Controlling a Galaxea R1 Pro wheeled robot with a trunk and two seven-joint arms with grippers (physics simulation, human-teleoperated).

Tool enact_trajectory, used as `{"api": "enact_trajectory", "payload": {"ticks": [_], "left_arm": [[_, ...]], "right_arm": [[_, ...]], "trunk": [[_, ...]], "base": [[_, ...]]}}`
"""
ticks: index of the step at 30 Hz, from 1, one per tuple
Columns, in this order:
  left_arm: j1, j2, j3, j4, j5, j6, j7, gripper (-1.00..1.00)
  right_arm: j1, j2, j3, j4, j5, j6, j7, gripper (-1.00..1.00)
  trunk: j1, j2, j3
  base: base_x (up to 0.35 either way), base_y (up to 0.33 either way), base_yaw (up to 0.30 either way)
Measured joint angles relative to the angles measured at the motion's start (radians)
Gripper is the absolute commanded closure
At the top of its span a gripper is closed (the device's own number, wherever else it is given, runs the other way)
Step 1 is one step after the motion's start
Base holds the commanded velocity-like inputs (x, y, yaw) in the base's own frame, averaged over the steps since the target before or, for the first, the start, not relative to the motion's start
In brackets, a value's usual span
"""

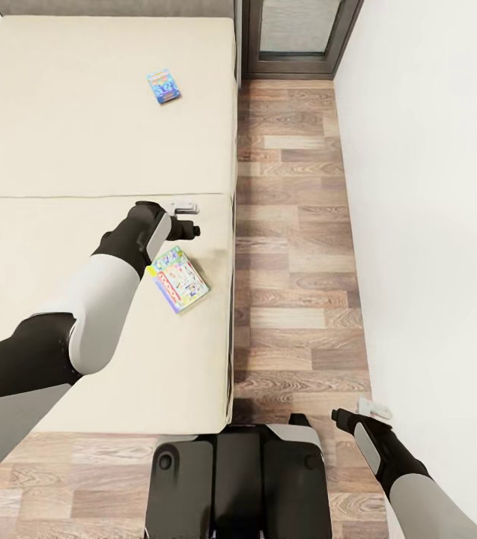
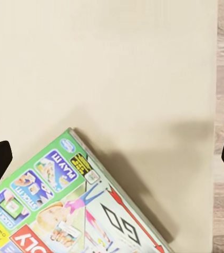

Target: Put all the toys in the child's room - the three board games (two on the bed and one on the table), the two jigsaw puzzles on the table, and the tennis ball on the table - inside the toy box on the table in the child's room.

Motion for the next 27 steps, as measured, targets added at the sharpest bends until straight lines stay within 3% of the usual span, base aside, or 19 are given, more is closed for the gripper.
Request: {"api": "enact_trajectory", "payload": {"ticks": [7,15,27], "left_arm": [[0.0,-0.001,-0.001,0.0,0.0,0.0,0.0,-1.0],[0.0,0.002,-0.002,0.0,-0.002,-0.002,0.0,-1.0],[0.0,0.006,-0.002,0.0,-0.004,-0.005,0.0,-1.0]], "right_arm": [[0.003,0.001,0.001,-0.001,0.0,-0.013,-0.001,-1.0],[0.007,0.0,0.001,0.0,-0.001,-0.112,-0.004,-1.0],[0.009,0.0,0.001,0.0,-0.001,-0.125,-0.001,-1.0]], "trunk": [[0.0,0.0,-0.008],[0.0,0.0,-0.009],[0.0,0.0,-0.009]], "base": [[0.0,0.0,0.0],[0.0,0.0,0.0],[0.0,0.0,0.0]]}}
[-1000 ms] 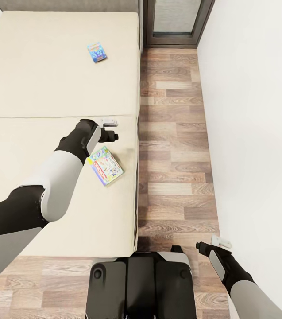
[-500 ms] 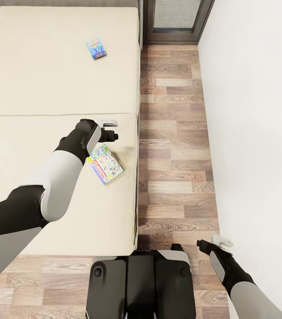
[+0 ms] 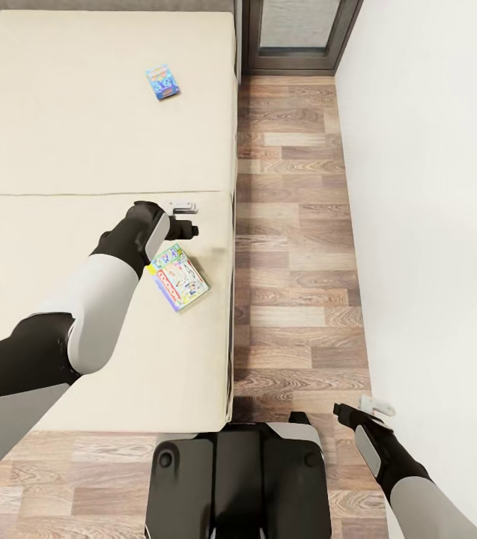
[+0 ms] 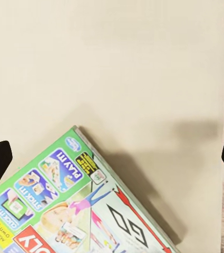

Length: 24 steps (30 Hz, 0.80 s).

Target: Put all the toys in the child's room - the three board games (two on the bed and one on the table), the two jigsaw puzzles on the table, and the tennis ball on the table - inside the toy box on the table in the child's room.

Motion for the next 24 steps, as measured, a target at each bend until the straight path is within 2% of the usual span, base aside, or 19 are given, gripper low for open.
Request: {"api": "enact_trajectory", "payload": {"ticks": [24], "left_arm": [[0.0,-0.001,-0.002,-0.001,0.0,-0.002,-0.001,-1.0]], "right_arm": [[0.0,0.0,0.0,0.0,0.001,-0.006,0.001,-1.0]], "trunk": [[0.0,0.0,0.0]], "base": [[0.0,0.035,0.0]]}}
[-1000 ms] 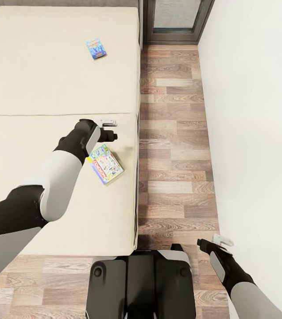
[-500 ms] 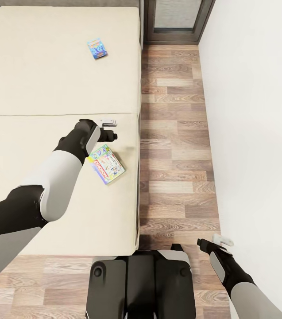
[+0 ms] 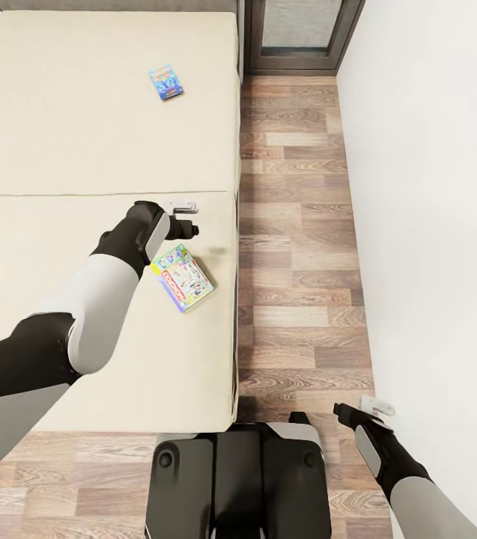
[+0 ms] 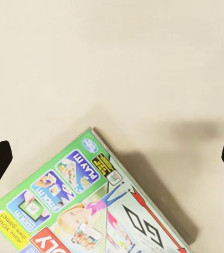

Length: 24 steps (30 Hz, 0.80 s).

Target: Put all the toys in the child's room - the three board games (two on the bed and one on the table), the two jigsaw puzzles on the table, and the tennis ball on the table - inside the toy box on the table in the child's room.

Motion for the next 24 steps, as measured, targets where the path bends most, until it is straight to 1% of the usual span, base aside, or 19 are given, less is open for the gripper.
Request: {"api": "enact_trajectory", "payload": {"ticks": [11,24], "left_arm": [[0.0,0.0,-0.001,0.0,0.0,-0.001,0.001,-1.0],[0.0,0.0,-0.002,0.0,0.0,-0.002,0.0,-1.0]], "right_arm": [[0.0,0.0,0.0,0.0,0.0,-0.002,-0.001,-1.0],[0.0,0.001,0.0,0.0,0.0,-0.002,-0.003,-1.0]], "trunk": [[0.0,0.0,0.0],[0.0,0.0,-0.001]], "base": [[0.0,0.065,0.0],[0.0,0.009,0.0]]}}
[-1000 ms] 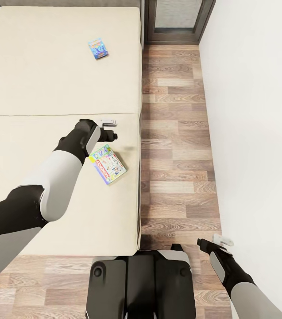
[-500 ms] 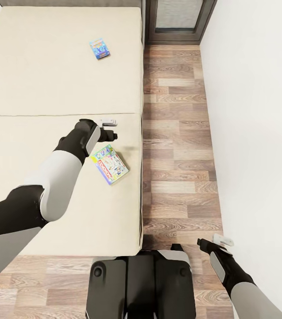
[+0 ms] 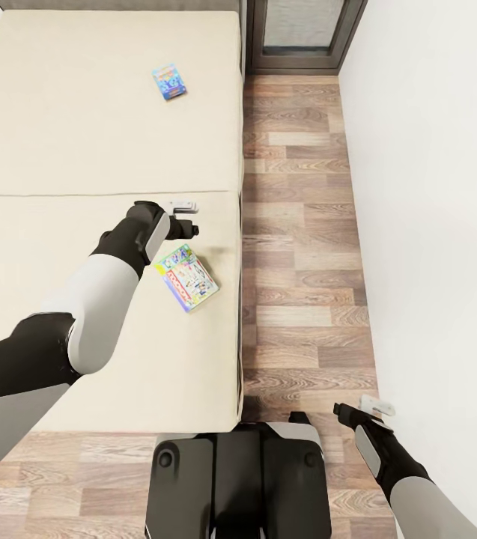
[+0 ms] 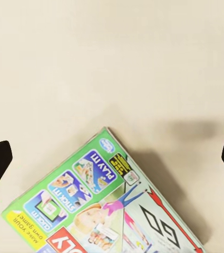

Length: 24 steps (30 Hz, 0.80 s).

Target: Put all the toys in the child's room - the three board games (two on the bed and one on the table), the two jigsaw puzzles on the table, and the tennis ball on the table - inside the toy box on the table in the child's room.

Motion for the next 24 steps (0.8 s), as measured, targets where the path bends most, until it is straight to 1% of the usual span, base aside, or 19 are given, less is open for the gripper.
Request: {"api": "enact_trajectory", "payload": {"ticks": [14,24], "left_arm": [[0.0,0.0,0.001,0.0,-0.001,0.001,0.001,-1.0],[0.0,0.001,0.008,0.0,-0.003,0.002,0.001,-1.0]], "right_arm": [[0.0,-0.001,0.0,0.0,0.0,0.002,0.001,-1.0],[0.0,-0.001,0.0,0.001,0.0,0.003,0.001,-1.0]], "trunk": [[0.0,0.0,-0.019],[0.0,0.0,-0.036]], "base": [[0.0,0.0,0.0],[0.0,0.0,0.0]]}}
